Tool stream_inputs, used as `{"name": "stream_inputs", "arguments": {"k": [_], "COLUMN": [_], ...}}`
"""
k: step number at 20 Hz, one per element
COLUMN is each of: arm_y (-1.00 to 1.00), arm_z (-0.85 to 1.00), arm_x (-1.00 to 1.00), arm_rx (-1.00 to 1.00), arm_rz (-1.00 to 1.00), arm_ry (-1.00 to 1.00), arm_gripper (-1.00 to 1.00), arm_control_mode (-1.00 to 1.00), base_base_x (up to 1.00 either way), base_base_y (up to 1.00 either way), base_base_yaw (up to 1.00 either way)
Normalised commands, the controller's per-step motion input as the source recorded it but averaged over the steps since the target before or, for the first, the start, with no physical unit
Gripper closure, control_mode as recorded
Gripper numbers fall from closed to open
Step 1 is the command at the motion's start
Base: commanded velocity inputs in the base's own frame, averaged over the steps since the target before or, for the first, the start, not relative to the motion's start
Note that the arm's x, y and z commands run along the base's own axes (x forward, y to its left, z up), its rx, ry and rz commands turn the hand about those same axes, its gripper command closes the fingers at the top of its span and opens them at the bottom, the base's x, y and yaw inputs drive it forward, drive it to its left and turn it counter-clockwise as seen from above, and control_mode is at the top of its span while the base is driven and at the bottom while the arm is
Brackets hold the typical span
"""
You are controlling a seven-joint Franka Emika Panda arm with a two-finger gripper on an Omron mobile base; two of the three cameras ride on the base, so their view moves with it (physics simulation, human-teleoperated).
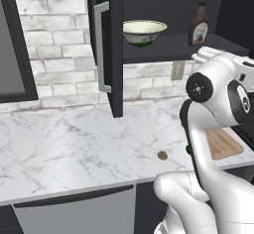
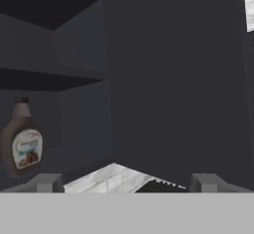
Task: Open the cabinet. Place the bowl and condiment on the counter. Then place the lime and garlic on the cutting board.
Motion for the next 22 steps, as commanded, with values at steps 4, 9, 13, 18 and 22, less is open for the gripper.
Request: {"name": "stream_inputs", "arguments": {"k": [4,9,13,18,22], "arm_y": [0.02,0.0,0.0,0.0,0.02], "arm_z": [0.0,0.1,0.06,0.0,0.0], "arm_x": [0.12,0.02,0.0,0.0,0.05], "arm_rx": [0.06,0.07,0.02,0.0,0.0], "arm_rz": [0.0,0.01,0.03,0.03,0.0], "arm_ry": [0.0,0.0,-0.03,-0.1,-0.03], "arm_gripper": [-1.0,-1.0,-1.0,-1.0,-1.0], "arm_control_mode": [-1.0,-1.0,-1.0,-1.0,-1.0], "base_base_x": [0.0,0.0,0.0,0.0,0.0], "base_base_y": [0.0,0.0,0.0,0.0,0.0], "base_base_yaw": [0.0,0.0,0.0,0.0,0.0]}}
